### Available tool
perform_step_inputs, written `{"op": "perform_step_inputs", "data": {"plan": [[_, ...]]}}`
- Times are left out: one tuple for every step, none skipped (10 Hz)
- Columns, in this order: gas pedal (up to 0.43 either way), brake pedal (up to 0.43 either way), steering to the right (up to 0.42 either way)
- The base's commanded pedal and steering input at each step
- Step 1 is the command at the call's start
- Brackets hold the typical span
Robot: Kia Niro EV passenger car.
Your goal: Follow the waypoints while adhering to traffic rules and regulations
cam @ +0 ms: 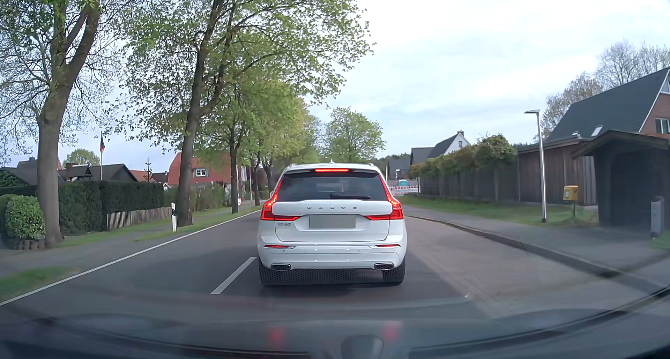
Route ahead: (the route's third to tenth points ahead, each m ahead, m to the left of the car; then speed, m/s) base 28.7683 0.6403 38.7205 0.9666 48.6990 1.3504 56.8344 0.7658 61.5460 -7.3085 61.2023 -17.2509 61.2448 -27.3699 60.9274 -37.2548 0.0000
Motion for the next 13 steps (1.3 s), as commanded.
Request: {"op": "perform_step_inputs", "data": {"plan": [[0.0,0.22,-0.001],[0.0,0.22,-0.001],[0.0,0.22,-0.001],[0.0,0.22,-0.001],[0.0,0.22,-0.001],[0.0,0.22,-0.001],[0.0,0.22,-0.001],[0.0,0.22,-0.001],[0.0,0.22,-0.001],[0.0,0.22,-0.001],[0.0,0.226,-0.001],[0.0,0.226,-0.001],[0.0,0.226,-0.001]]}}
